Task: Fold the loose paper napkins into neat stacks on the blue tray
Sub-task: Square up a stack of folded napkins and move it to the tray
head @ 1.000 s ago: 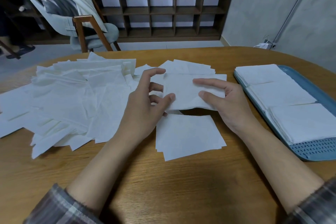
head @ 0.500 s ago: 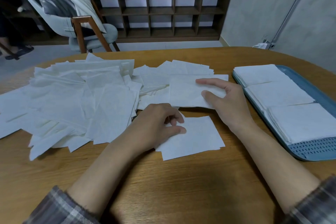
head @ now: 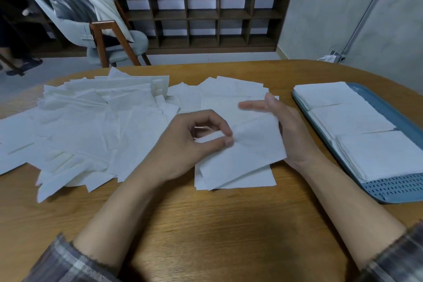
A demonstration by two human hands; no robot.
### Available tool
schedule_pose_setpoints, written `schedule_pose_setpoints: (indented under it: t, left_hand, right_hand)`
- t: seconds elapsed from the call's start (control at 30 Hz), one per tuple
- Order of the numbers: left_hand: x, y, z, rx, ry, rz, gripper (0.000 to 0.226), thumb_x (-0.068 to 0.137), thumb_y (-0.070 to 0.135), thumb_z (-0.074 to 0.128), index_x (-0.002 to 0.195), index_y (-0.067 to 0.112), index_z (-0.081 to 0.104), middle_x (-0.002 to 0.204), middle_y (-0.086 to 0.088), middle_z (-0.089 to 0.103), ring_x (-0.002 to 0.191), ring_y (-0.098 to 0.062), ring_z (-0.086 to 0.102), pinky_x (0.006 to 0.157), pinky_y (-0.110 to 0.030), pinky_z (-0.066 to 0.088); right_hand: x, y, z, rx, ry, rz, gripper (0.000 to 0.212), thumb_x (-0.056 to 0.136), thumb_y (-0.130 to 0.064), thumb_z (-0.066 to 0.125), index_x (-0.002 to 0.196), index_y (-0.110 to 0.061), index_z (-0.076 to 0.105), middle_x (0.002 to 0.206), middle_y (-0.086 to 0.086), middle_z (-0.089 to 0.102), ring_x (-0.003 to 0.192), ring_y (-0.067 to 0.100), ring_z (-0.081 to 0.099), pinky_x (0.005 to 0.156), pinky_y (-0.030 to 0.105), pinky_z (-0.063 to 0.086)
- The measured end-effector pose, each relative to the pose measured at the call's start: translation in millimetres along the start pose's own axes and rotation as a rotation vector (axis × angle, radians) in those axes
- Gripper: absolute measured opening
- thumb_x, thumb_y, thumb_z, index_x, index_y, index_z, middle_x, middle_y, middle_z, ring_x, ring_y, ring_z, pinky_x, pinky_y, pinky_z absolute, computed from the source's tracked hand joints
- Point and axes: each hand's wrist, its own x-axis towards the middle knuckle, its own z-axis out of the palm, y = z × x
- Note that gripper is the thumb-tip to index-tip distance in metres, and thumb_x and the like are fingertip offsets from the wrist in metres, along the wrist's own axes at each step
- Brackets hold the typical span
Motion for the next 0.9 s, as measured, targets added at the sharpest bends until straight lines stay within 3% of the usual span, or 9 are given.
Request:
schedule_pose_setpoints:
  t: [0.07,0.1,0.23,0.33,0.4,0.6,0.77,0.9]
  left_hand:
    - [0,-1,-2,-0.024,0.054,0.013,0.006,0.090,0.013,0.082,0.091,0.018,0.079,0.097,0.009,0.078,0.101,-0.013,0.072,0.094,-0.026,0.056]
    - [1,-2,-2,-0.030,0.083,0.011,0.006,0.090,0.012,0.082,0.091,0.018,0.080,0.097,0.009,0.078,0.100,-0.012,0.072,0.093,-0.027,0.056]
    - [2,-9,1,-0.013,0.212,-0.017,0.008,0.093,0.016,0.081,0.095,0.023,0.083,0.100,0.013,0.080,0.102,-0.007,0.072,0.085,-0.023,0.055]
    - [4,-11,3,-0.058,0.285,-0.061,0.008,0.094,0.022,0.079,0.100,0.026,0.084,0.103,0.015,0.080,0.097,-0.011,0.073,0.078,-0.031,0.059]
    - [4,-12,5,-0.096,0.284,-0.109,0.010,0.094,0.022,0.079,0.100,0.026,0.084,0.103,0.015,0.080,0.094,-0.013,0.074,0.076,-0.033,0.060]
    - [4,-13,4,-0.080,0.310,-0.123,0.010,0.092,0.019,0.081,0.099,0.026,0.085,0.098,0.016,0.080,0.089,-0.006,0.073,0.067,-0.015,0.051]
    - [4,-13,8,-0.100,0.295,-0.163,0.011,0.090,0.020,0.084,0.099,0.026,0.085,0.100,0.015,0.081,0.094,-0.010,0.075,0.083,-0.036,0.063]
    - [4,-13,7,-0.108,0.298,-0.158,0.012,0.090,0.021,0.084,0.100,0.027,0.085,0.100,0.015,0.081,0.095,-0.008,0.075,0.081,-0.031,0.062]
  right_hand:
    - [-1,2,0,0.129,-0.114,0.062,0.084,0.069,-0.089,0.068,0.113,-0.018,0.081,0.125,0.006,0.076,0.120,0.026,0.071,0.107,0.050,0.052]
    - [-2,3,2,0.187,-0.155,0.072,0.081,0.068,-0.084,0.073,0.111,-0.016,0.081,0.124,0.010,0.076,0.118,0.029,0.072,0.103,0.047,0.056]
    - [-7,3,8,0.056,-0.065,0.012,0.027,0.085,-0.034,0.079,0.103,-0.014,0.081,0.109,0.007,0.081,0.102,0.024,0.078,0.090,0.042,0.060]
    - [-7,3,7,0.034,0.000,0.015,0.020,0.093,-0.021,0.075,0.110,-0.012,0.079,0.110,0.004,0.081,0.104,0.023,0.077,0.092,0.040,0.060]
    - [-7,2,7,0.071,-0.003,0.021,0.023,0.092,-0.021,0.074,0.114,-0.013,0.077,0.113,0.004,0.080,0.106,0.022,0.077,0.091,0.038,0.059]
    - [-7,4,10,0.122,-0.075,0.029,0.043,0.088,-0.019,0.076,0.130,-0.014,0.069,0.126,0.007,0.076,0.119,0.027,0.072,0.102,0.048,0.056]
    - [-6,3,12,0.113,-0.077,0.018,0.047,0.088,-0.019,0.077,0.134,-0.028,0.067,0.128,0.002,0.074,0.120,0.025,0.070,0.105,0.050,0.055]
    - [-7,2,13,0.055,-0.085,-0.016,0.055,0.093,-0.015,0.077,0.140,-0.037,0.060,0.134,-0.003,0.070,0.125,0.021,0.067,0.109,0.053,0.053]
